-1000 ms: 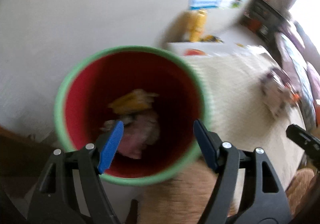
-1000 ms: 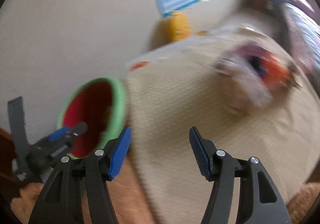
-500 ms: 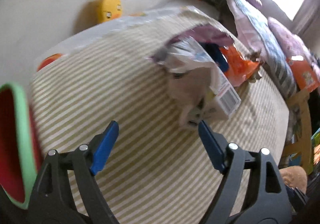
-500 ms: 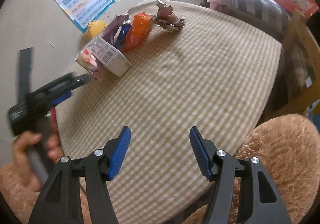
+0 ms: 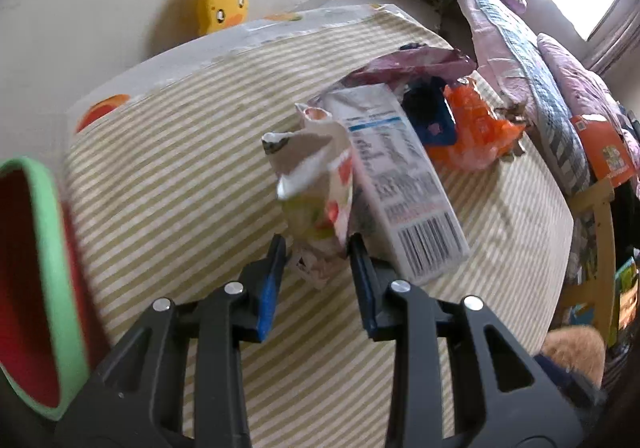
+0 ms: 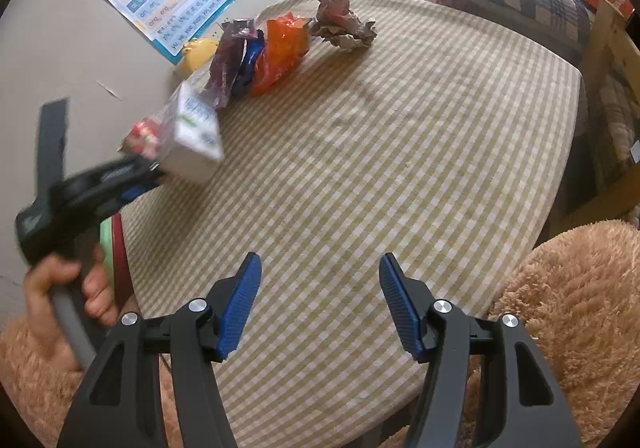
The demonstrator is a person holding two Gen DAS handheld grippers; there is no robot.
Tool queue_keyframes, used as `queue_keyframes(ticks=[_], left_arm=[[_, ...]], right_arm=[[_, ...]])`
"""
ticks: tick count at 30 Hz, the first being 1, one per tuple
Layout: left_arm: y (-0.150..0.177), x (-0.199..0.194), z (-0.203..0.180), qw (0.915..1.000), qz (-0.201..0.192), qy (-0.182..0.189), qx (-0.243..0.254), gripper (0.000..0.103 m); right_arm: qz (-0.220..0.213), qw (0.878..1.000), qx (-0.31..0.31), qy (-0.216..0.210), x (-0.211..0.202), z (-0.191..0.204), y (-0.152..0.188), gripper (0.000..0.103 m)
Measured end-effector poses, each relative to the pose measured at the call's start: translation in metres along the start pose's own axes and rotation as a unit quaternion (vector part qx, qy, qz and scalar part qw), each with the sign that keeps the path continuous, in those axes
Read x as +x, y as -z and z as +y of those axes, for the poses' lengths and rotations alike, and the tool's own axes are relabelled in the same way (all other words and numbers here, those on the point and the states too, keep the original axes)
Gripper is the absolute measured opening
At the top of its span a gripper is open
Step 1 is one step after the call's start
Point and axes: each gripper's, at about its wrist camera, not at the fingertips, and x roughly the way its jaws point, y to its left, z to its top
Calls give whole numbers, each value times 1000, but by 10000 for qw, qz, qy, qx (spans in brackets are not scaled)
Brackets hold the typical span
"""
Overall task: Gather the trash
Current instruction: 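Grasp the pink strawberry carton with the left gripper while the right gripper approaches the milk carton, then grasp the white milk carton with the right gripper while the left gripper holds the pink carton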
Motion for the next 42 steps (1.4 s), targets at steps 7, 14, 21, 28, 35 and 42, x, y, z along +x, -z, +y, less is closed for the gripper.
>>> queue_keyframes(ticks=[7,14,21,28,35,42], left_arm=[[50,-32,34,9995,298,125,-48,32],[76,-34,47,9982,459,250,-292,32],[78,-35,52,9981,421,283,-339,32],[82,-37,66,9976,402,213,-520,32],[85,-34,62,9979,460,170,-428,32],[84,-26,56,9977,563,126,-357,32]], right_arm=[[114,9992,-324,199,10,15,2,59],[130,9984,-543,32,15,47,-5,59],[274,9961,-772,-334,38,109,-27,63],[473,9951,-733,-469,70,159,-47,70],[786,9947,-498,-446,93,170,-49,70],[764,9952,-510,-336,97,174,-56,70]])
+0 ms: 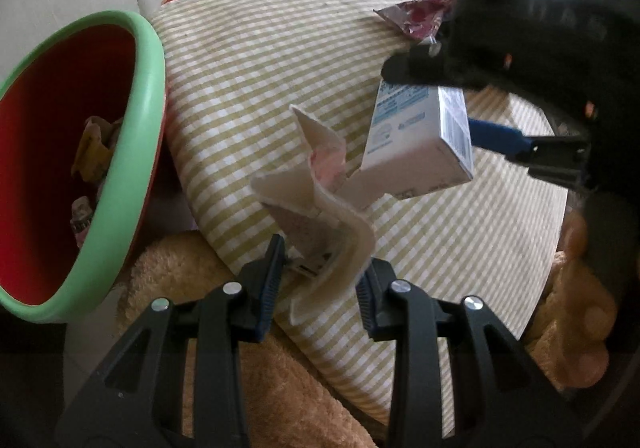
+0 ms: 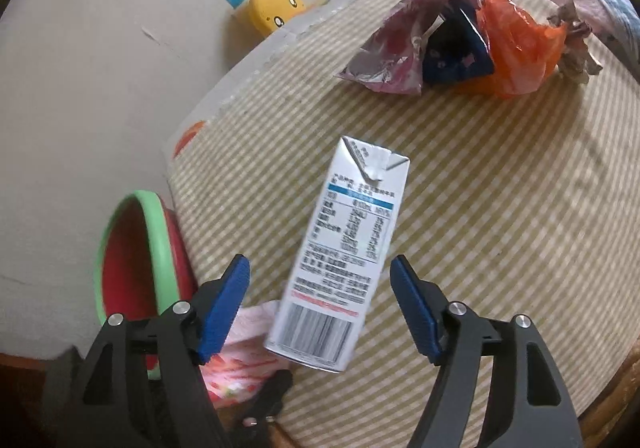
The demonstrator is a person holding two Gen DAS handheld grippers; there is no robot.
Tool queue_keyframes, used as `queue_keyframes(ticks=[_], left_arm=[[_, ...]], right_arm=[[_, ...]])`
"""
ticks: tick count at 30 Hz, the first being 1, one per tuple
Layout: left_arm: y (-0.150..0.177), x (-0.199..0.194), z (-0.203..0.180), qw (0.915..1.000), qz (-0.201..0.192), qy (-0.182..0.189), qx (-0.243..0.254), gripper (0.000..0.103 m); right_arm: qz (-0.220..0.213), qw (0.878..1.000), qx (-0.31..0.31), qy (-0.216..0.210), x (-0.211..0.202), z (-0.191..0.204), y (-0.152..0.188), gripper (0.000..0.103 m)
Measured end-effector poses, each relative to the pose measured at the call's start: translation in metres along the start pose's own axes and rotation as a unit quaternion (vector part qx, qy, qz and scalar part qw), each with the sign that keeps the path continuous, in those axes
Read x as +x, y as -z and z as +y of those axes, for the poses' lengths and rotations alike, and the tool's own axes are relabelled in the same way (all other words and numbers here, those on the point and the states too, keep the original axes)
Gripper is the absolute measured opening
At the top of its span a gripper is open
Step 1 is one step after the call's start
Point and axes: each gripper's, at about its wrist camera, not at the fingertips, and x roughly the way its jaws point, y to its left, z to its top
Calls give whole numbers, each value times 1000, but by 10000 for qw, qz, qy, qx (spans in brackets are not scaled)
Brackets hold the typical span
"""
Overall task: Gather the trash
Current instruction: 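Grasp the white milk carton with the right gripper while the left gripper holds the pink carton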
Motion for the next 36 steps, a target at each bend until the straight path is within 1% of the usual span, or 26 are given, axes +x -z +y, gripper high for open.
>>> queue_keyframes(ticks=[3,4,5,6,7,9,13,16,19,22,24,26,30,31,33,36], left_arm=[[-1,0,-1,10000,0,-16,22,32],[-1,0,-1,10000,1,-9,18,32],[-1,0,-1,10000,1,0,12,32],[2,0,-2,10000,-3,13,5,32],[2,0,-2,10000,0,18,8,32],[1,0,-1,10000,2,10,39,32],[2,-1,-4,9999,-11,-41,98,32],[2,2,-10,9997,-26,-95,227,32],[0,5,-20,9989,-55,-193,421,32],[-2,10,-33,9977,-37,-278,612,33],[-5,13,-40,9971,-51,-325,688,48],[-7,15,-49,9965,-123,-341,750,53],[-9,14,-57,9963,-253,-343,743,72],[-10,13,-57,9965,-319,-366,686,73],[-10,10,-56,9962,-471,-438,588,80],[-9,6,-51,9928,-764,-771,515,85]], right_arm=[[-26,9995,-271,160,0,6,1,69],[10,9991,-350,239,3,6,2,67],[78,9988,-383,303,7,5,2,52],[212,9984,-390,347,12,3,4,40],[282,9982,-375,368,14,2,4,40],[230,9985,-376,312,11,-2,9,40],[-144,9978,-484,431,-14,-20,22,40],[-268,9979,-402,440,-33,-44,31,40],[-428,9969,-306,586,-53,-69,42,40],[-512,9969,-53,597,-63,-92,51,40],[-516,9973,76,523,-65,-101,55,40],[-506,9976,115,449,-65,-105,58,40],[-579,9975,-8,407,-68,-107,61,40],[-592,9974,-28,405,-71,-108,65,40],[-579,9976,-39,383,-70,-109,66,40],[-513,9981,10,341,-67,-112,69,40]])
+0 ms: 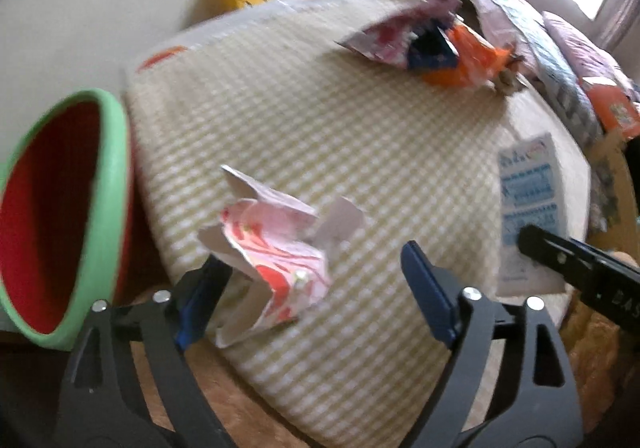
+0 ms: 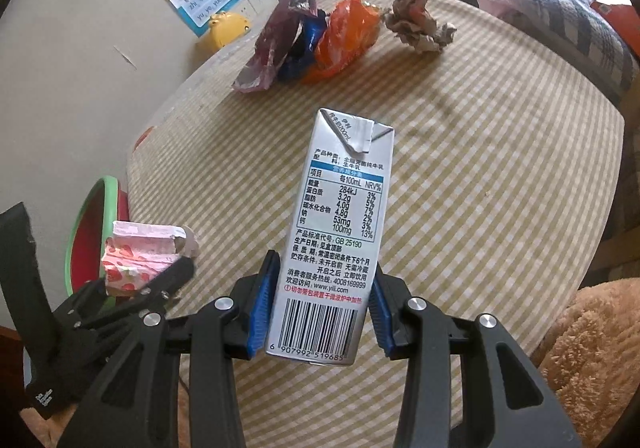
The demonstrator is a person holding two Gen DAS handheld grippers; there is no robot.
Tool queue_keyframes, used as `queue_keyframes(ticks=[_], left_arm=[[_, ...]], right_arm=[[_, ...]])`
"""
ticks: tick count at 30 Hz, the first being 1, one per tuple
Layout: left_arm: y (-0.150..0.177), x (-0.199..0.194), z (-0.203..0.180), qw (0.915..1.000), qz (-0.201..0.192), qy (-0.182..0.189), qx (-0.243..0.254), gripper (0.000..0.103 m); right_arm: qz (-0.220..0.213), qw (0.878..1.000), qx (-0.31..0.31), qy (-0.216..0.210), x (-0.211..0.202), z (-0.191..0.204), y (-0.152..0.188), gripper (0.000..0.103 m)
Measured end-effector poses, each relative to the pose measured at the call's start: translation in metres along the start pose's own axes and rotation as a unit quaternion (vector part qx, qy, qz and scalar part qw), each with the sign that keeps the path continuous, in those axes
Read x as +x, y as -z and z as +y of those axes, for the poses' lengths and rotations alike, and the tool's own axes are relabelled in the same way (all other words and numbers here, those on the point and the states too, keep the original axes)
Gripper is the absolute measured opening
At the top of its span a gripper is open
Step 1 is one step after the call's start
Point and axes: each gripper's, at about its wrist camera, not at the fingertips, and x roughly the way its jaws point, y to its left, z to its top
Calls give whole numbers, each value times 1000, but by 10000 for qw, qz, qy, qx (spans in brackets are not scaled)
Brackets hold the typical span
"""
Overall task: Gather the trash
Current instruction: 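Grasp the white milk carton with the right gripper while the left gripper holds the pink carton, then carry the pink carton and milk carton over the red bucket with both grippers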
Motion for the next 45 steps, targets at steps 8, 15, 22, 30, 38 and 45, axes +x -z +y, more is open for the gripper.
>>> queue_keyframes(ticks=[8,15,22,30,38,45], left_arm=[[-1,-2,6,10000,3,-37,18,85],[-2,9,2,9971,283,-546,444,85],[0,7,-6,9920,26,-878,904,66],[-1,2,-1,9933,-62,-760,873,60],[-3,-11,5,9958,-237,-532,703,60],[-6,-36,16,9964,-527,-423,515,60]], right_arm=[[27,10000,69,-13,4,-3,-3,42],[46,9999,86,-38,2,-4,-3,51],[70,9999,72,27,4,-4,-1,51],[104,9999,17,116,6,0,0,51],[208,9988,-273,353,13,9,8,41],[-97,9984,-437,343,-10,23,7,40]])
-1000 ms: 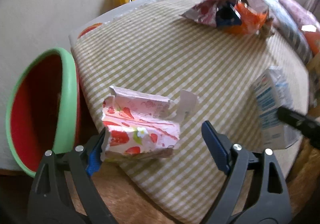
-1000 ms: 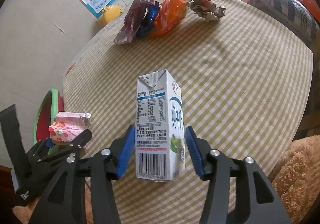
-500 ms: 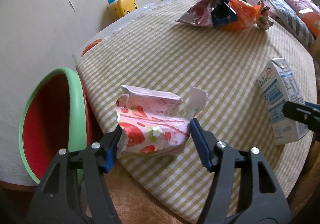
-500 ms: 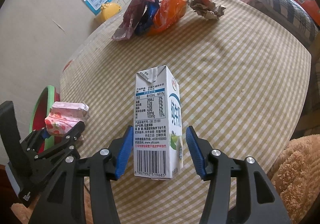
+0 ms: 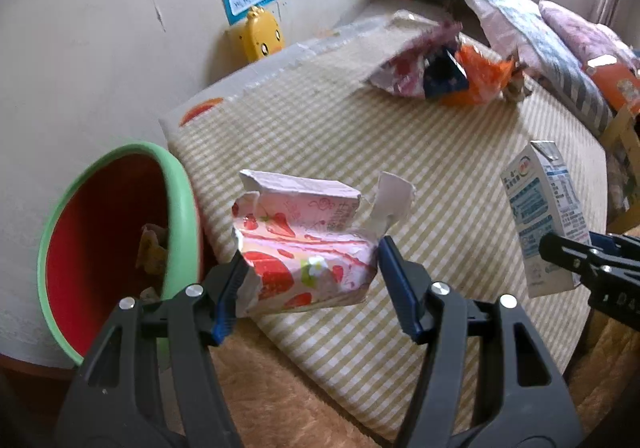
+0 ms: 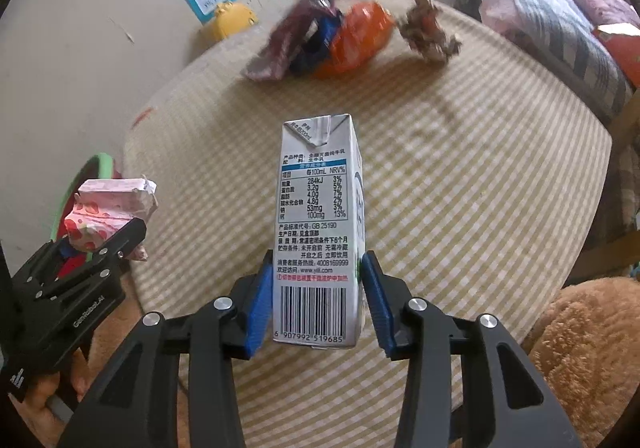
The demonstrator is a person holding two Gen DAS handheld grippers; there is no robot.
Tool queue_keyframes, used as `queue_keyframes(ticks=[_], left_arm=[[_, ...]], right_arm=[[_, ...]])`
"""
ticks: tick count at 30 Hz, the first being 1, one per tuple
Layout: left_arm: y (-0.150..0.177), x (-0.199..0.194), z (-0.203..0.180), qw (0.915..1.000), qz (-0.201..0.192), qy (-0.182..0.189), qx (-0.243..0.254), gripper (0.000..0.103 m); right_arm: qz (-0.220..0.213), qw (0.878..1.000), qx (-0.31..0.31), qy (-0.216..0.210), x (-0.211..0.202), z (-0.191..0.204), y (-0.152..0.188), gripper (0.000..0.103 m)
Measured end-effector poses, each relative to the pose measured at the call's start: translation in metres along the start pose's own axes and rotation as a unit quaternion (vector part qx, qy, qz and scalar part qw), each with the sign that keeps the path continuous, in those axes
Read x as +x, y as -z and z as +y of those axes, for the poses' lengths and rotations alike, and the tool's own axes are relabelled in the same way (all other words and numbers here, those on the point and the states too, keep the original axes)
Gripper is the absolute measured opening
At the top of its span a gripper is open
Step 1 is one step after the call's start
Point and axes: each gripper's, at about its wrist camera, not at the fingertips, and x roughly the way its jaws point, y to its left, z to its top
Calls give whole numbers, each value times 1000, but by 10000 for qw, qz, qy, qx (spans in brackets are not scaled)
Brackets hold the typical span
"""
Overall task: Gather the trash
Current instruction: 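Carry the pink carton and milk carton over the red bucket with both grippers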
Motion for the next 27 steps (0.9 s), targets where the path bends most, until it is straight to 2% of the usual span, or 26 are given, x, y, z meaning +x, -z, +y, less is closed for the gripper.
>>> queue_keyframes(ticks=[7,12,27], left_arm=[[-7,-21,31,9990,-250,-29,-382,60],[-4,-32,66,9970,-367,-211,-648,60],[30,-35,153,9871,-191,-724,-1418,60]], right_arm=[[-104,9996,-197,-160,-19,27,-3,40],[-135,9989,-410,-205,-24,52,-10,40],[-85,9919,-1180,-452,-20,132,-17,40]])
